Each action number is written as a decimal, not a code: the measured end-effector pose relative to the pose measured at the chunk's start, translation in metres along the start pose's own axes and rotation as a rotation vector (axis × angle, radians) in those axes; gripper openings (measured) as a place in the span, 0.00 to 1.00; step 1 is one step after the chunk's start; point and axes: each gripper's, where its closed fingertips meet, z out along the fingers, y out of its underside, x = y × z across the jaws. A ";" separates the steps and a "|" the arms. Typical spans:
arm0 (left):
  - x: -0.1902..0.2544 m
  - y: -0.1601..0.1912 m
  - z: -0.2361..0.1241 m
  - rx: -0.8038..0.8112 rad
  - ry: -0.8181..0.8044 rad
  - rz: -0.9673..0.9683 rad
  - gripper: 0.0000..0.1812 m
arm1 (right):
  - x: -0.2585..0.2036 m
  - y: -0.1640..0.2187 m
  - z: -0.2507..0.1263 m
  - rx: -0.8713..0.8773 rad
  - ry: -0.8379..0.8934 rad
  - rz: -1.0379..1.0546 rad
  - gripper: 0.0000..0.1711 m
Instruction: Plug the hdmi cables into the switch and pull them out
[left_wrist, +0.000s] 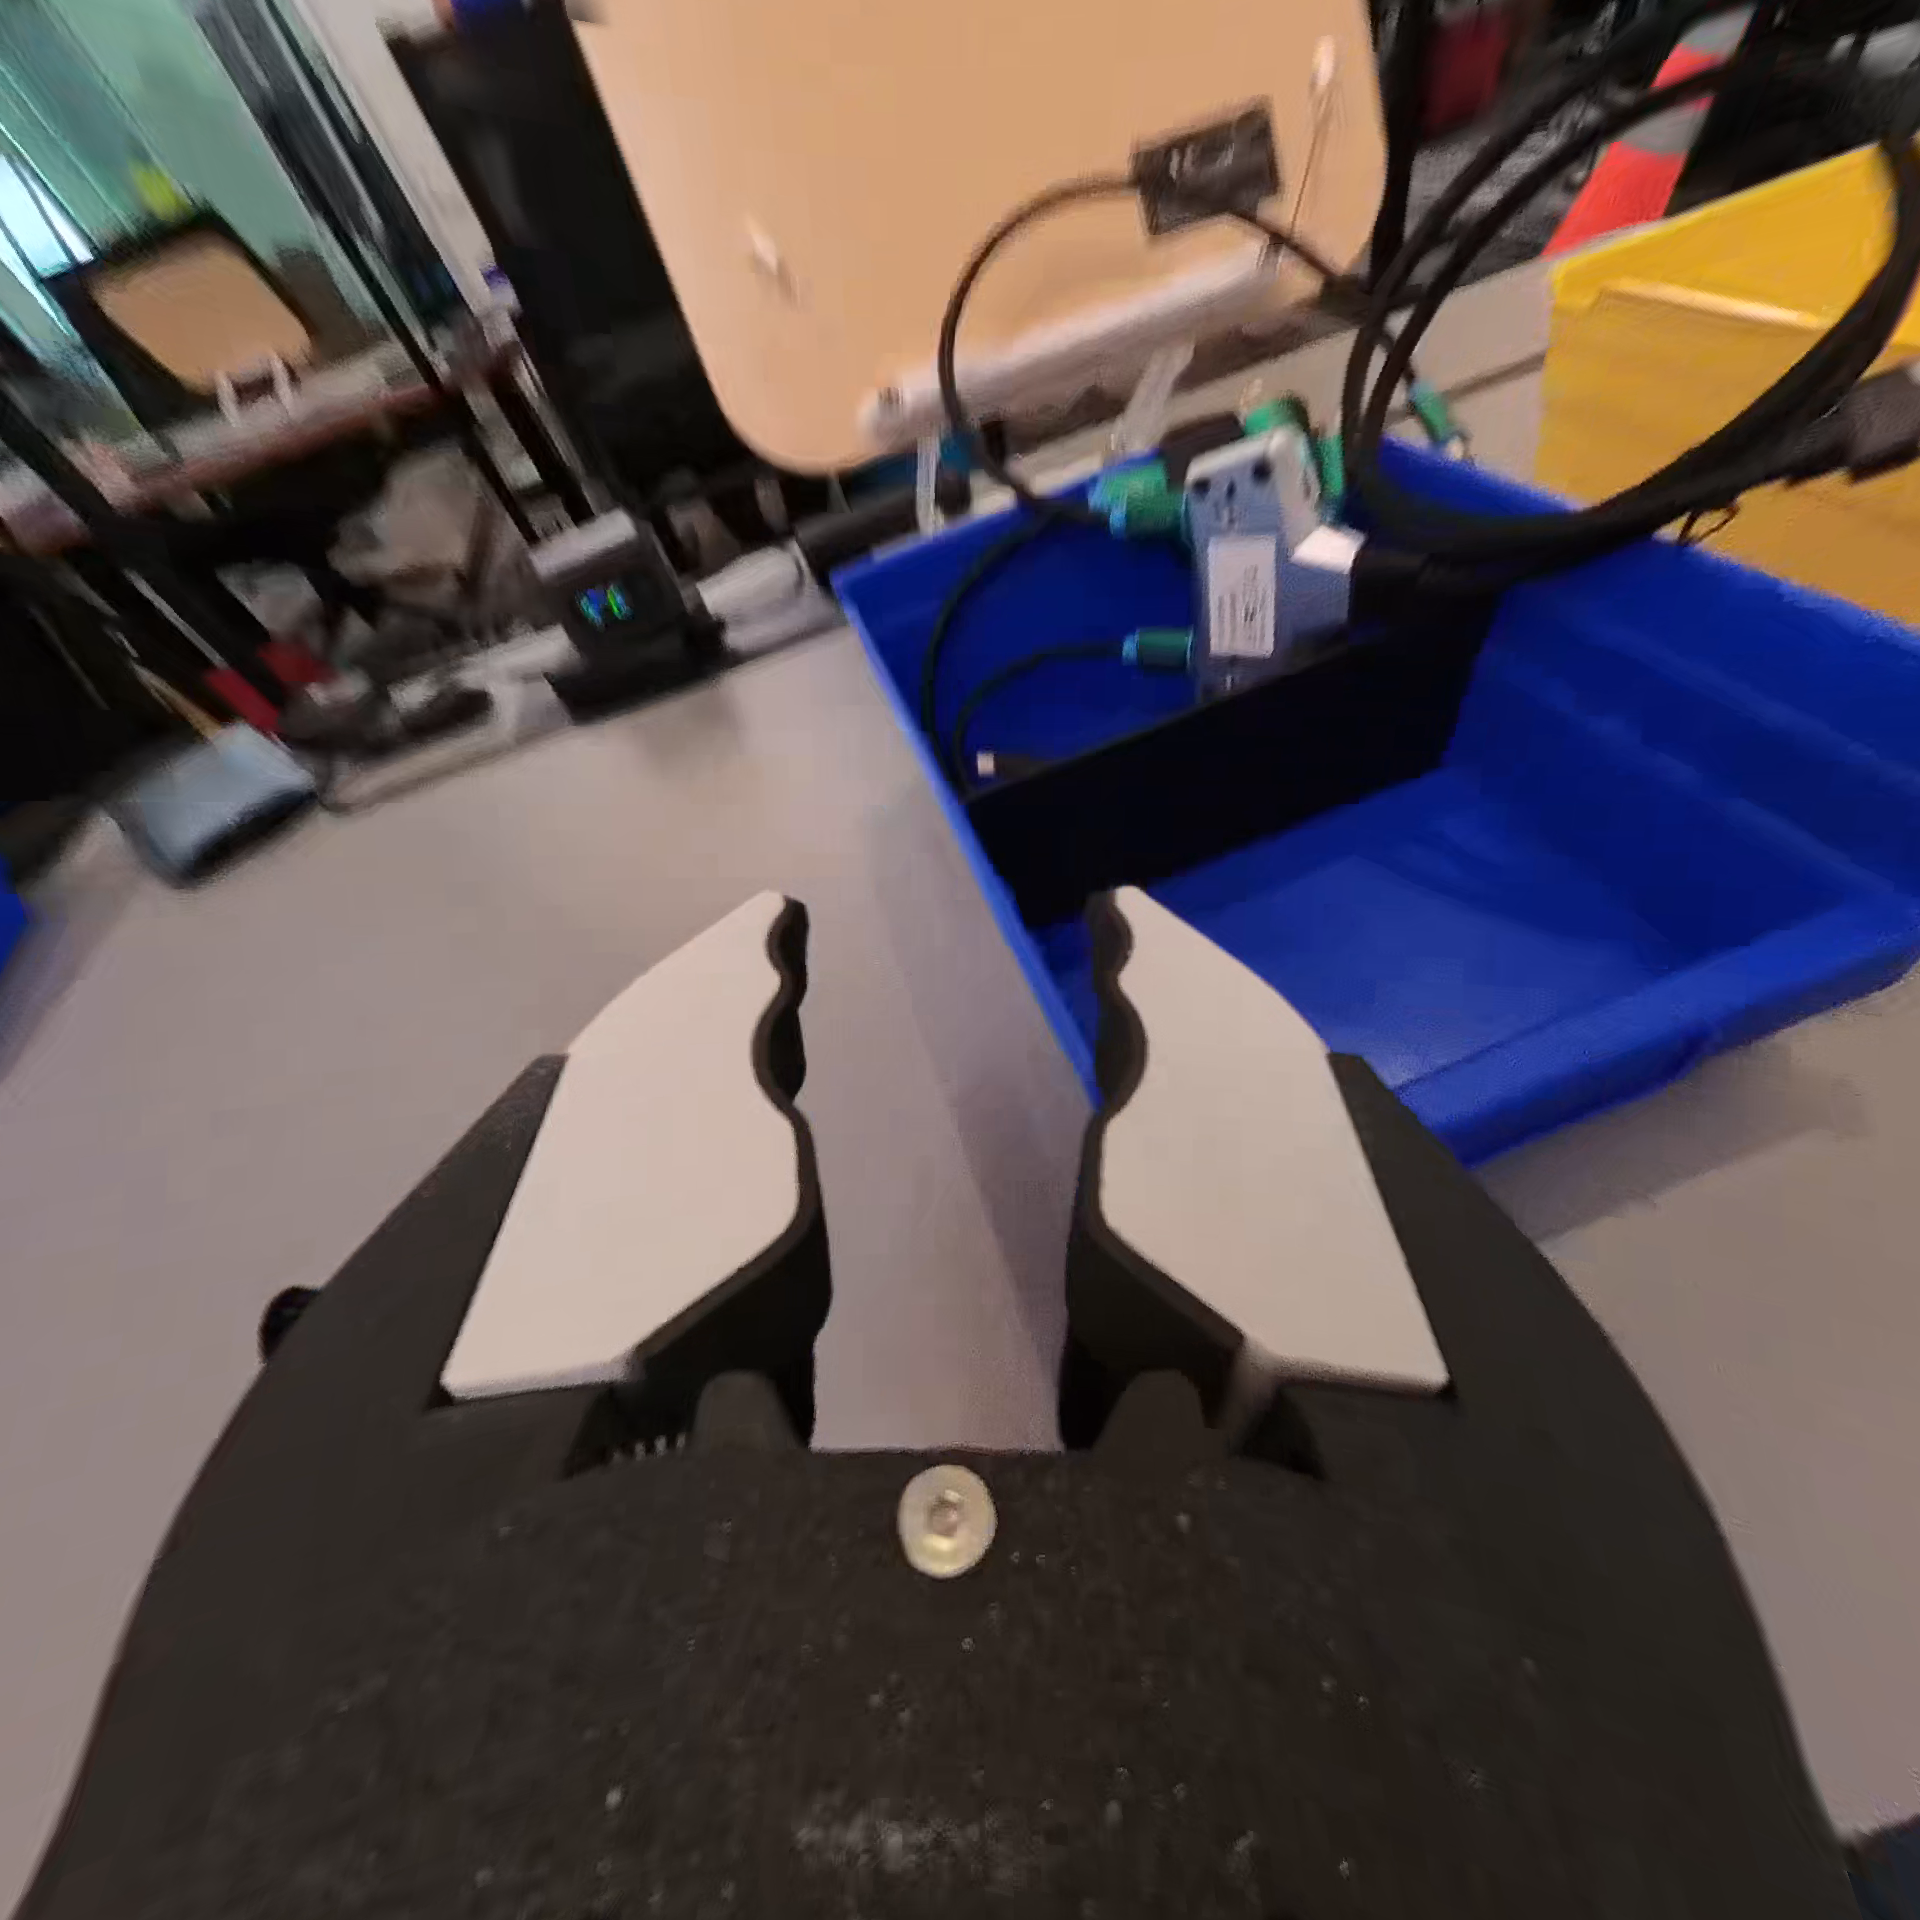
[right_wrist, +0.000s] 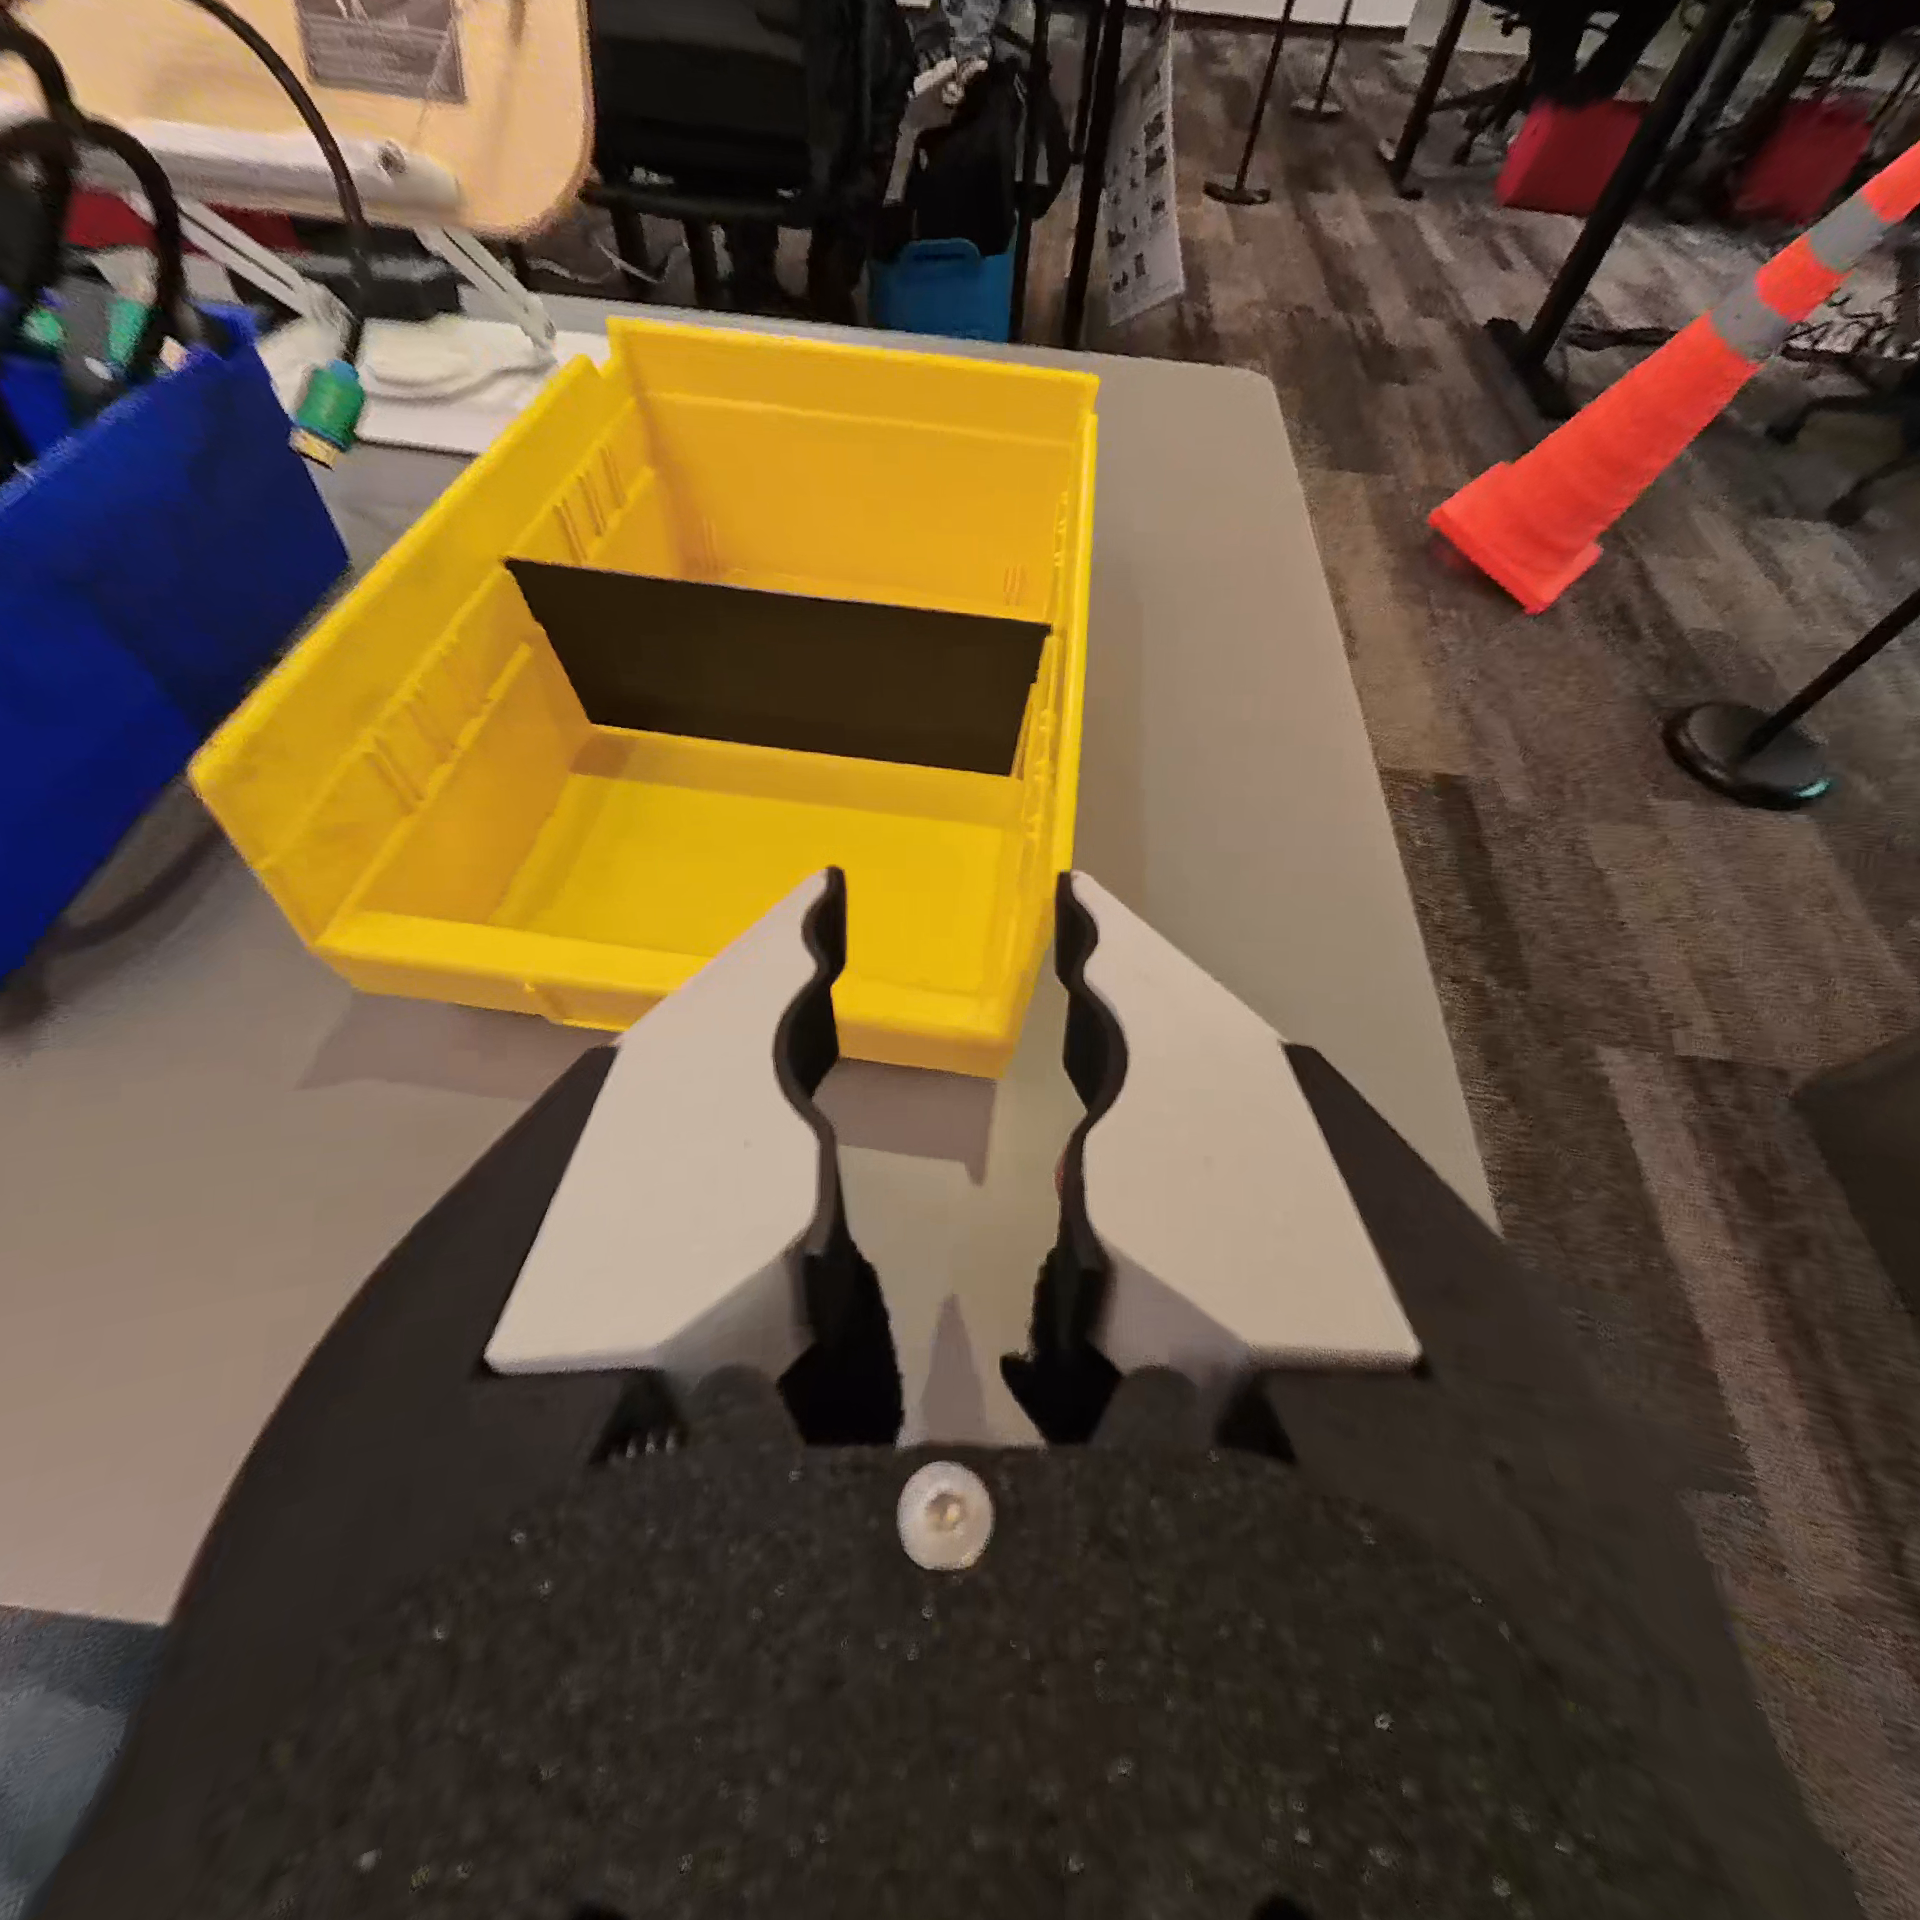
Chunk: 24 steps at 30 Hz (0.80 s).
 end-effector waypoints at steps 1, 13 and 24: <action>0.001 0.010 0.004 -0.024 0.022 -0.040 0.30 | -0.002 -0.004 -0.002 0.019 -0.009 0.016 0.23; 0.015 0.045 0.032 -0.126 0.058 -0.098 0.25 | -0.052 -0.032 0.001 0.075 -0.102 -0.026 0.25; 0.028 0.058 0.041 -0.174 0.127 -0.193 0.16 | -0.205 -0.069 -0.005 0.129 -0.491 -0.056 0.32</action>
